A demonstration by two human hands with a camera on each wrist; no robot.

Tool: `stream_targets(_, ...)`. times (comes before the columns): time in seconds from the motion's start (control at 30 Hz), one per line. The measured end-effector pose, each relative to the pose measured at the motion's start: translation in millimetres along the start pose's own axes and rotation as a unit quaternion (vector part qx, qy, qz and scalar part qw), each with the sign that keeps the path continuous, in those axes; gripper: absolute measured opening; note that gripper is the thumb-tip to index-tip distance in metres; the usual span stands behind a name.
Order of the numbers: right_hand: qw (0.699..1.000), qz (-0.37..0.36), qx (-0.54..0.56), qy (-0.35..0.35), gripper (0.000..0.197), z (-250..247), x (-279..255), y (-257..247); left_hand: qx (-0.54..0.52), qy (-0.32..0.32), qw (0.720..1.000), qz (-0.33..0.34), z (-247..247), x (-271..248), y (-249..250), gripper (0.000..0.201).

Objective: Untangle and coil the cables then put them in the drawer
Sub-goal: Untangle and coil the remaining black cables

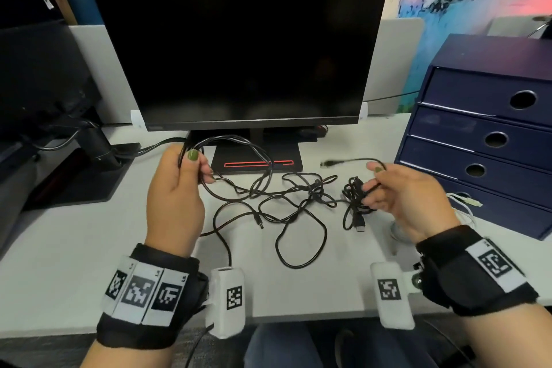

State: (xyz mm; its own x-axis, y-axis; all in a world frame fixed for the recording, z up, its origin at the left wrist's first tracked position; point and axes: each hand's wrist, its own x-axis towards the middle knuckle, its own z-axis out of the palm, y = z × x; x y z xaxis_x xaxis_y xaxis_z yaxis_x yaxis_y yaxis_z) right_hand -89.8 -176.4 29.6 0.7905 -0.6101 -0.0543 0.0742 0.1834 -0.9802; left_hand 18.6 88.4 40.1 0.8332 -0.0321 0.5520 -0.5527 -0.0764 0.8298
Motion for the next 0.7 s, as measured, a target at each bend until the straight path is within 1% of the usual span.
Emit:
stream_targets(0.13, 0.991, 0.007, -0.116, -0.060, 0.020, 18, -10, 8, 0.018, -0.028, 0.999, -0.003, 9, -7, 2, 0.026)
stream_targets(0.2, 0.983, -0.005, -0.172, -0.062, 0.028, 27, -16, 10, 0.035, -0.048, 0.998, 0.005, 13, -10, 5, 0.024)
stream_targets(0.23, 0.976, -0.028, -0.208, -0.052, 0.033, 30, -18, 10, 0.044, -0.056, 0.997, 0.011, 15, -12, 6, 0.024)
stream_targets(0.27, 0.966, -0.061, -0.249, -0.043, 0.034, 32, -20, 8, 0.049, -0.063, 0.997, 0.017, 17, -14, 8, 0.024)
stream_targets(0.3, 0.953, -0.099, -0.283, -0.037, 0.030, 35, -23, 5, 0.052, -0.067, 0.996, 0.023, 19, -16, 10, 0.024)
stream_targets(0.37, 0.942, -0.152, -0.296, -0.044, 0.018, 41, -32, -4, 0.057, -0.076, 0.995, 0.034, 23, -19, 13, 0.024)
stream_targets(0.4, 0.943, -0.169, -0.281, -0.056, 0.018, 44, -38, -8, 0.060, -0.081, 0.994, 0.039, 25, -21, 15, 0.024)
stream_targets(0.43, 0.946, -0.179, -0.259, -0.072, 0.024, 47, -44, -11, 0.066, -0.083, 0.993, 0.044, 27, -22, 16, 0.023)
stream_targets(0.5, 0.949, -0.175, -0.239, -0.105, 0.035, 54, -55, -13, 0.076, -0.082, 0.992, 0.054, 31, -26, 18, 0.021)
stream_targets(0.53, 0.946, -0.165, -0.255, -0.116, 0.035, 56, -58, -12, 0.077, -0.083, 0.992, 0.056, 33, -28, 20, 0.021)
stream_targets(0.6, 0.929, -0.153, -0.314, -0.122, 0.025, 60, -57, -3, 0.068, -0.086, 0.992, 0.059, 36, -32, 22, 0.020)
stream_targets(0.67, 0.917, -0.155, -0.351, -0.107, 0.015, 61, -53, 5, 0.044, -0.088, 0.994, 0.052, 39, -34, 23, 0.020)
stream_targets(0.7, 0.912, -0.163, -0.363, -0.100, 0.014, 60, -51, 7, 0.031, -0.087, 0.995, 0.048, 39, -35, 24, 0.020)
